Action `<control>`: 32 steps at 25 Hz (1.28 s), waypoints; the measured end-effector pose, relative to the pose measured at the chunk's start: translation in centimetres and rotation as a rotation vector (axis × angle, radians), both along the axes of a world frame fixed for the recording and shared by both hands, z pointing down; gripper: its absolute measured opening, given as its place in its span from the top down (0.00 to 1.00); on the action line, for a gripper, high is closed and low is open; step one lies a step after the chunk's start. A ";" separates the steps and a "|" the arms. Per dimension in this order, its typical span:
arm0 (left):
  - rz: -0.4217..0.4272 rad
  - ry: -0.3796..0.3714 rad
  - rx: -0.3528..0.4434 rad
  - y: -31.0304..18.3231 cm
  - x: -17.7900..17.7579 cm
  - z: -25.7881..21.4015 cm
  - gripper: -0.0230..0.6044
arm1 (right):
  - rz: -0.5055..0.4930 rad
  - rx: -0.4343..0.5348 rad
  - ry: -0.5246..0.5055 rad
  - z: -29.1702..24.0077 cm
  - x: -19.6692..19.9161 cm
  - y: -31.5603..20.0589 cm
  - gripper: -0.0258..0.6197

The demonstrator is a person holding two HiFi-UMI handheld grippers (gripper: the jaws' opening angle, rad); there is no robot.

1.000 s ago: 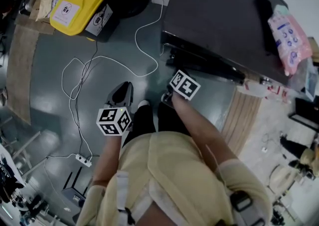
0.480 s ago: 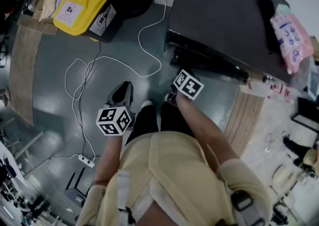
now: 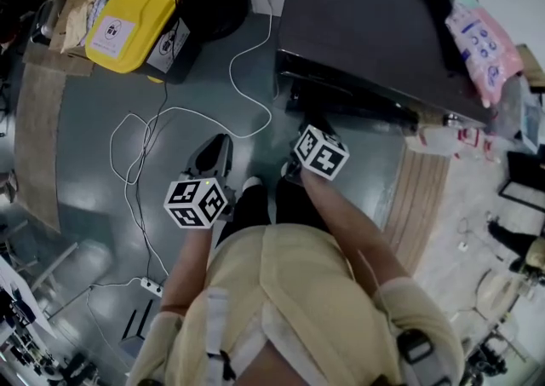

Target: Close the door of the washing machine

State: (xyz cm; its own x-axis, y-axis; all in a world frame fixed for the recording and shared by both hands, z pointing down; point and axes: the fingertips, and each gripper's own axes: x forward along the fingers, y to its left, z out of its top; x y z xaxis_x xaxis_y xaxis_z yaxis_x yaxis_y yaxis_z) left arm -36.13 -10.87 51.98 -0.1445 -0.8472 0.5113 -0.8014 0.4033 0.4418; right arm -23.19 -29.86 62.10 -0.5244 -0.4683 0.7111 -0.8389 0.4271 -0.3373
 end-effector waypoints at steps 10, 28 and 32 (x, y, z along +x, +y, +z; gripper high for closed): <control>0.085 0.009 0.040 -1.0 1.0 -1.7 0.89 | -0.069 0.053 -0.114 -4.8 1.4 2.6 0.87; 0.228 -0.008 0.075 -2.6 3.5 -4.8 0.89 | -0.167 0.110 -0.188 -12.2 5.1 6.2 0.95; 0.245 -0.009 0.072 -2.9 4.0 -5.1 0.89 | -0.160 0.123 -0.193 -13.0 6.2 6.1 0.95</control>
State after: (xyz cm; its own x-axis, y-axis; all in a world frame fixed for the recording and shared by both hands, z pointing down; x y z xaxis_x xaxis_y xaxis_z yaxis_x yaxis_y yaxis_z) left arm -32.18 -13.78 46.88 0.0654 -0.8916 0.4482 -0.8755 0.1642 0.4544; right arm -16.99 -23.71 49.09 -0.7188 -0.4455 0.5337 -0.6828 0.5969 -0.4214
